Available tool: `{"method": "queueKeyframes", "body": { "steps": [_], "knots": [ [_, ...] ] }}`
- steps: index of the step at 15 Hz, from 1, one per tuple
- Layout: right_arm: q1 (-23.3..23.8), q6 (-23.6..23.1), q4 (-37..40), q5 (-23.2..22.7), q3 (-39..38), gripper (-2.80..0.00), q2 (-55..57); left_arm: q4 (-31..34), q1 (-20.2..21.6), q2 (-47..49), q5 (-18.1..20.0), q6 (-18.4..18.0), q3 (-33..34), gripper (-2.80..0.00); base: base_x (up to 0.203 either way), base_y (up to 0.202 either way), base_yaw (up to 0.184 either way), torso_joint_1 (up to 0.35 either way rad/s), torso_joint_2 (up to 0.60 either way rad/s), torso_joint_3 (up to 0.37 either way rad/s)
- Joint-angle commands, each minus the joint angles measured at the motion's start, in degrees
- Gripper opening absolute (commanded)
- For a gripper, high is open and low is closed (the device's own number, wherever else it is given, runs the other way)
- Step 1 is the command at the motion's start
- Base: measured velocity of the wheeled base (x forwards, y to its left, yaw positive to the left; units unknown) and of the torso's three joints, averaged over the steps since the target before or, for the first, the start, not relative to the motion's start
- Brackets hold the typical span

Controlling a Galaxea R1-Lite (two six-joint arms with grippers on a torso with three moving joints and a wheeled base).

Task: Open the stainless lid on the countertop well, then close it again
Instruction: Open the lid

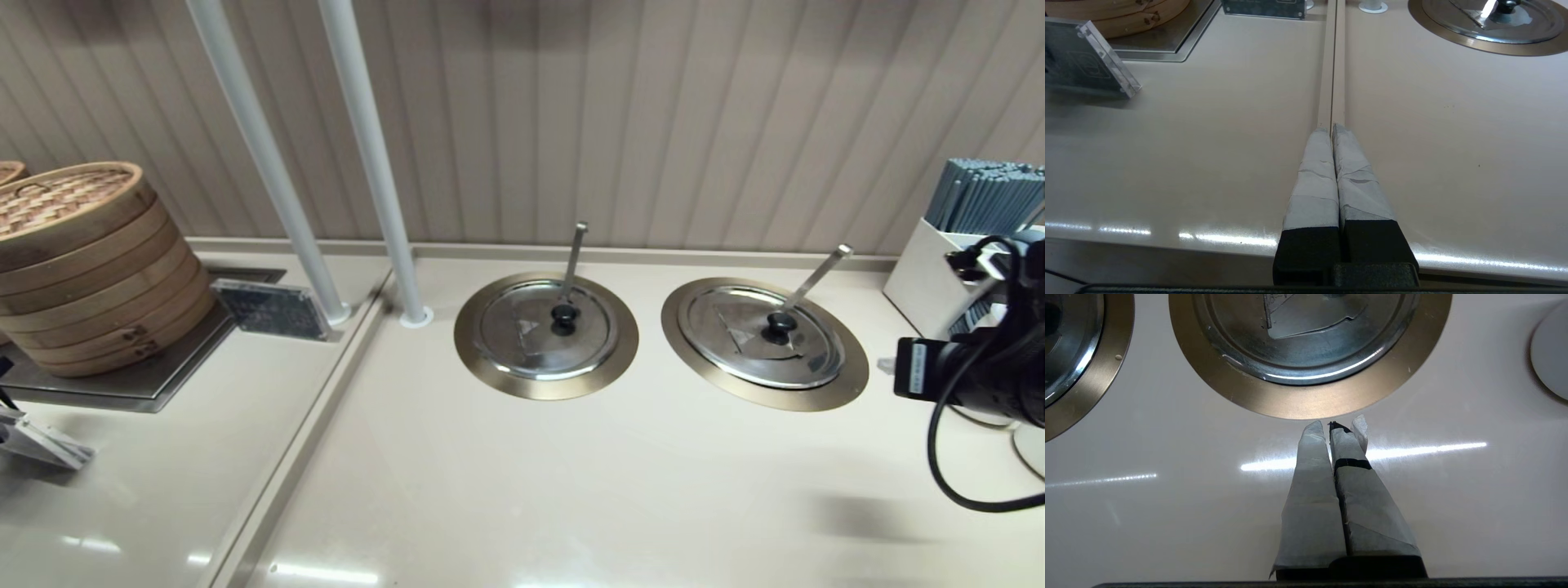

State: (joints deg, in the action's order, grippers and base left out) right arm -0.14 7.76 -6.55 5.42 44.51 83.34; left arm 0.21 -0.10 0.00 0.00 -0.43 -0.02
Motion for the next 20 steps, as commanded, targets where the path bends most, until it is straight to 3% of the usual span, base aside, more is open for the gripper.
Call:
{"method": "queueKeyframes", "body": {
  "steps": [1, 4, 7, 9, 10, 11, 16, 20],
  "knots": [
    [-2.04, -2.34, -15.06, 0.19, -0.69, -2.8, 10.69, -0.04, 0.01, 0.0, 0.0, -0.01, 0.01, -2.8, 0.0, 0.0, 0.0, 0.0, 0.0, 0.0],
    [-3.55, -3.92, -30.49, 1.9, 0.74, -2.8, 20.43, -0.04, 0.01, 0.0, 0.0, -0.01, 0.02, -2.8, 0.0, 0.0, 0.0, 0.0, 0.0, 0.0],
    [-4.92, -4.24, -33.87, 7.7, 6.66, -2.8, 26.04, 0.05, 0.01, 0.0, 0.0, -0.01, 0.02, -2.8, 0.0, 0.0, 0.0, 0.0, 0.0, 0.0],
    [-4.5, -4.07, -34.06, 8.04, 6.29, -2.8, 26.9, -0.04, 0.01, 0.0, 0.0, 0.01, 0.02, -2.8, 0.0, 0.0, 0.0, 0.0, 0.0, 0.0],
    [-4.23, -4.07, -34.06, 8.03, 6.47, -0.93, 27.32, 0.05, 0.01, 0.0, 0.0, -0.01, -0.06, -2.8, 0.0, 0.0, 0.0, 0.0, 0.0, 0.0],
    [-4.0, -4.16, -34.06, 8.1, 6.47, 0.0, 27.41, 0.04, 0.01, 0.0, 0.0, -0.01, -0.06, -2.8, 0.0, 0.0, 0.0, 0.0, 0.0, 0.0],
    [-1.18, -4.07, -35.6, 7.33, 7.95, 0.0, 29.11, -0.04, 0.01, 0.0, 0.0, -0.01, -0.06, -2.8, 0.0, 0.0, 0.0, 0.0, 0.0, 0.0],
    [0.97, -4.04, -44.93, 4.78, 8.01, 0.0, 35.79, 0.04, 0.01, 0.0, 0.0, -0.01, -0.06, -2.8, 0.0, 0.0, 0.0, 0.0, 0.0, 0.0]
  ]
}}
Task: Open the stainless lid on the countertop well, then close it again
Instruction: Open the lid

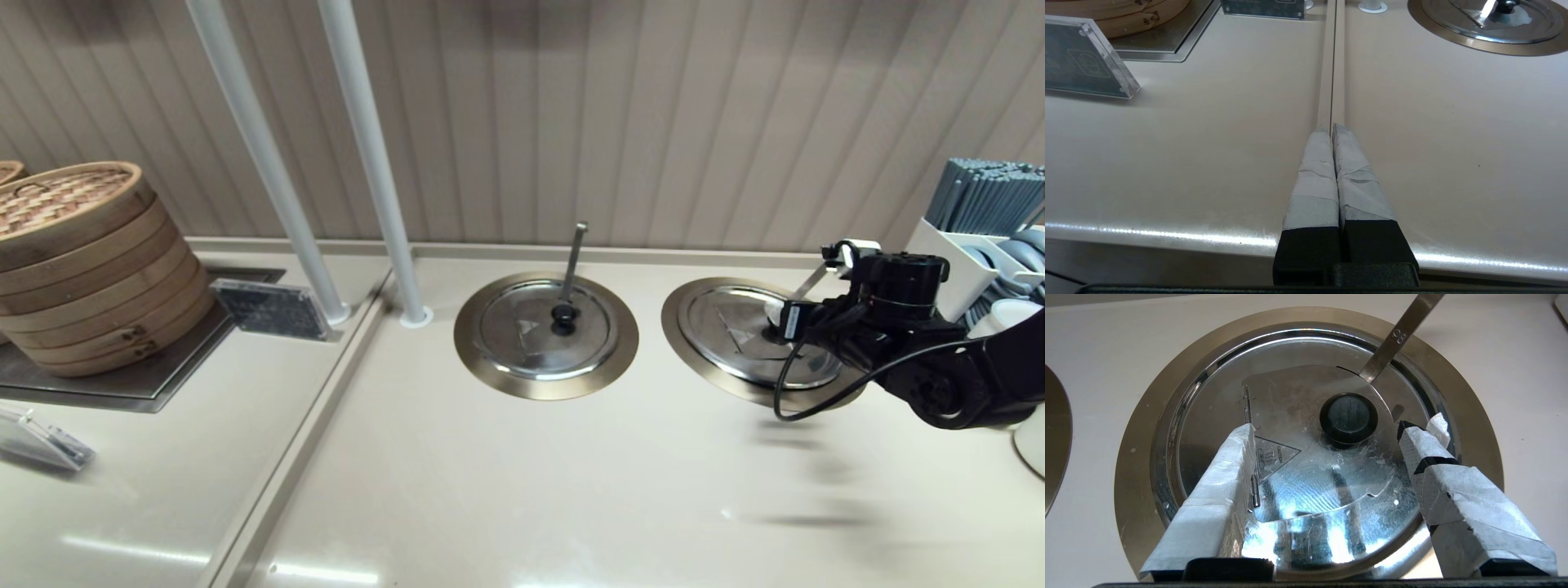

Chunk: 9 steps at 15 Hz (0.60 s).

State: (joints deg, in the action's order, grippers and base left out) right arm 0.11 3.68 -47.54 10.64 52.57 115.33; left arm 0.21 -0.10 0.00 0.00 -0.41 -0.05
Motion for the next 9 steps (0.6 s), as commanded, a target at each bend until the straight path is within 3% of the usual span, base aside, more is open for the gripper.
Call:
{"method": "queueKeyframes", "body": {
  "steps": [1, 4, 9],
  "knots": [
    [1.37, 0.01, -8.48, -0.95, -0.01, 0.0, 6.35, 0.06, 0.01, 0.0, 0.0, -0.02, -0.04, -2.8, 0.0, 0.0, 0.0, 0.0, 0.0, 0.0],
    [2.41, -0.41, -19.92, -1.83, -0.08, 0.0, 12.29, 0.01, 0.01, 0.0, 0.0, -0.02, 0.02, -2.8, 0.0, 0.0, 0.0, 0.0, 0.0, 0.0],
    [2.71, -0.17, -21.49, -2.58, 0.12, 0.0, 14.28, 0.06, 0.01, 0.0, 0.0, -0.02, 0.05, -2.8, 0.0, 0.0, 0.0, 0.0, 0.0, 0.0]
  ]
}}
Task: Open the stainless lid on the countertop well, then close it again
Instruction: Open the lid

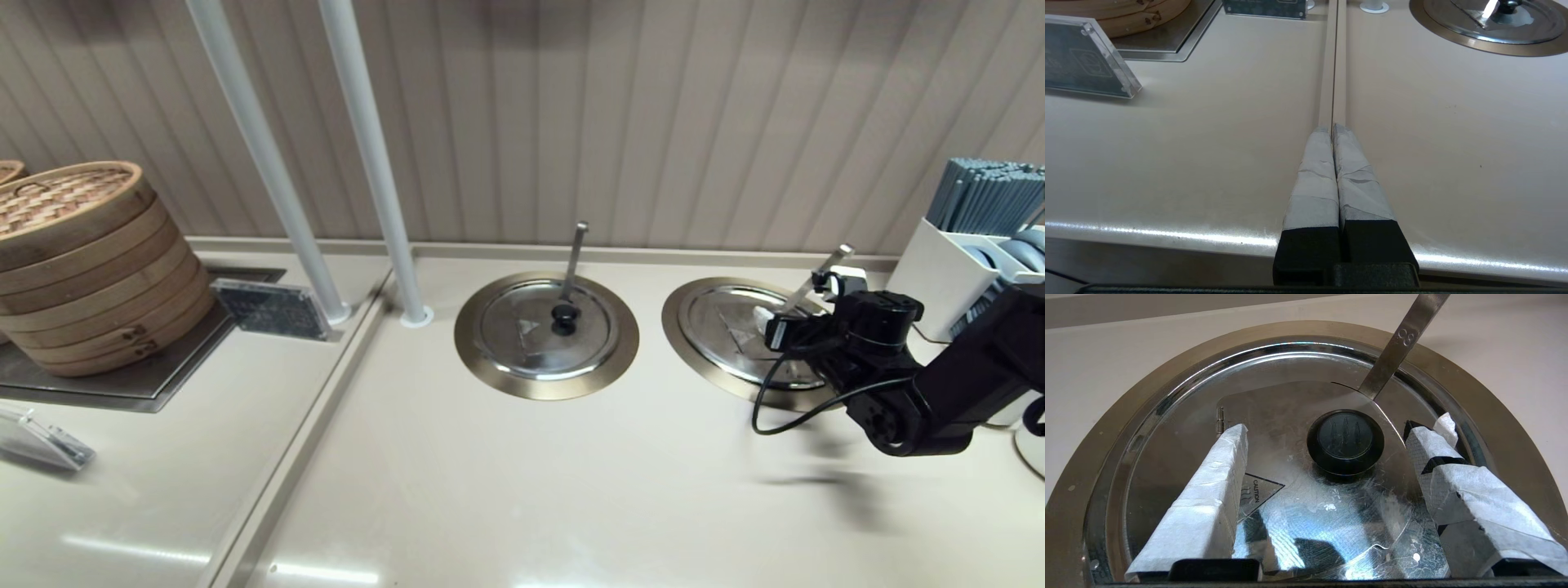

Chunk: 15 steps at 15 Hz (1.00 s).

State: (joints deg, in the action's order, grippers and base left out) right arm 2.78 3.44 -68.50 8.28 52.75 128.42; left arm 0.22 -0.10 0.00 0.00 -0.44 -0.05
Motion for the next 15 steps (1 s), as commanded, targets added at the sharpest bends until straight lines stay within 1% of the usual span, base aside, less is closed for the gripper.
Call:
{"method": "queueKeyframes", "body": {
  "steps": [1, 7, 15],
  "knots": [
    [0.03, 0.15, -0.58, -0.61, -0.01, 0.0, 1.42, 0.01, 0.01, 0.0, 0.0, 0.0, 0.01, -2.8, 0.0, 0.0, 0.0, 0.0, 0.0, 0.0],
    [0.03, 0.25, -0.58, -0.78, 0.81, 0.0, 2.95, -0.04, 0.01, 0.0, 0.0, 0.0, 0.03, -2.8, 0.0, 0.0, 0.0, 0.0, 0.0, 0.0],
    [0.03, 0.25, -0.5, -0.39, 5.11, 0.0, 6.72, 0.04, 0.01, 0.0, 0.0, 0.0, -0.04, -2.8, 0.0, 0.0, 0.0, 0.0, 0.0, 0.0]
  ]
}}
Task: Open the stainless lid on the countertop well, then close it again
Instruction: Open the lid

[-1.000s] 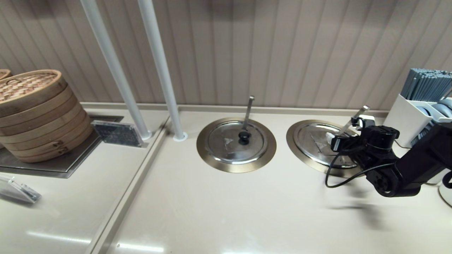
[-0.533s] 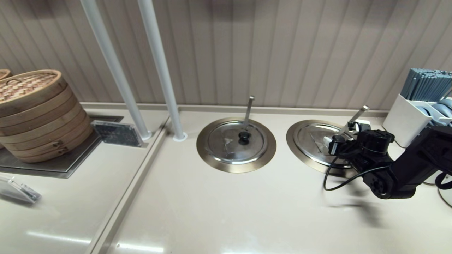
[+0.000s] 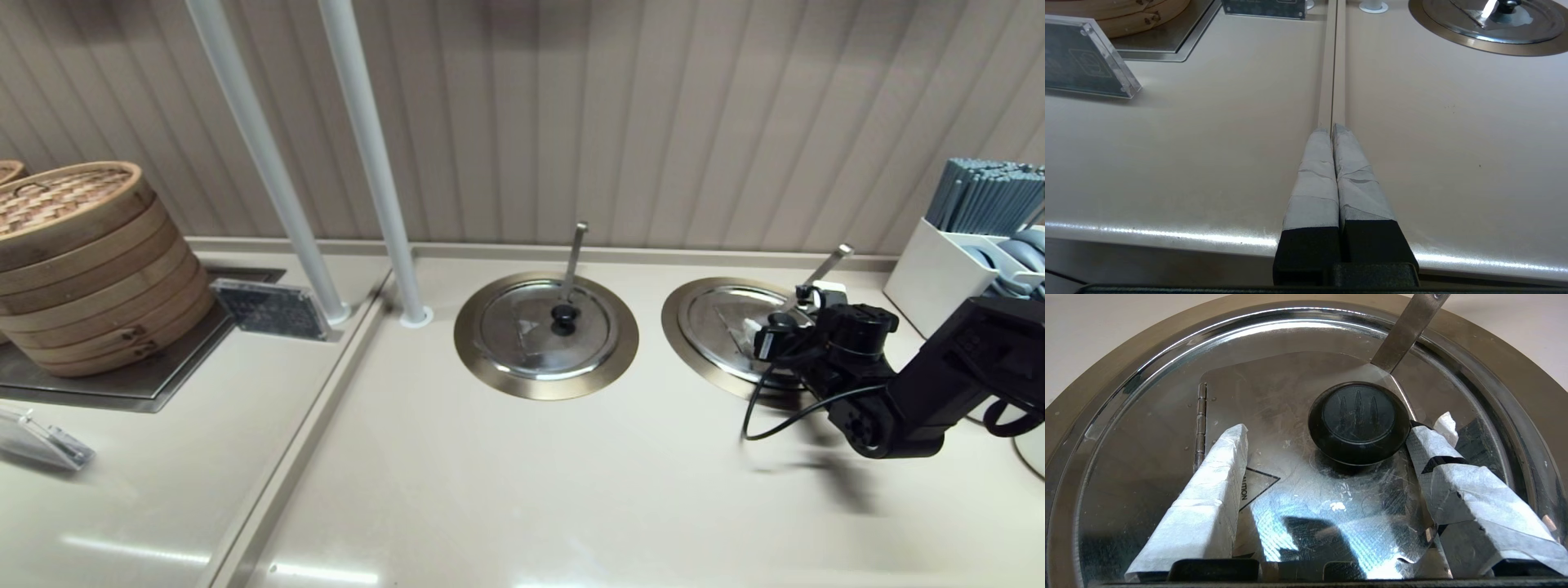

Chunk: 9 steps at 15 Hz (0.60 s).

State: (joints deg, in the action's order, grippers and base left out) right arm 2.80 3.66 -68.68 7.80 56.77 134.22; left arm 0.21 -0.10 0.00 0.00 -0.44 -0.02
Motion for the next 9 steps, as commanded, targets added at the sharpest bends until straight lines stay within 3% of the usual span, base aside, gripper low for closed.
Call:
{"method": "queueKeyframes", "body": {
  "steps": [1, 9],
  "knots": [
    [0.01, 0.03, -0.31, 0.2, 1.68, 0.0, 1.49, 0.05, 0.01, 0.0, 0.0, 0.0, 0.02, -2.8, 0.0, 0.0, 0.0, 0.0, 0.0, 0.0],
    [0.54, -0.15, -0.05, 0.72, 6.95, 0.0, 4.12, 0.06, 0.01, 0.0, 0.0, 0.0, -0.02, -2.8, 0.0, 0.0, 0.0, 0.0, 0.0, 0.0]
  ]
}}
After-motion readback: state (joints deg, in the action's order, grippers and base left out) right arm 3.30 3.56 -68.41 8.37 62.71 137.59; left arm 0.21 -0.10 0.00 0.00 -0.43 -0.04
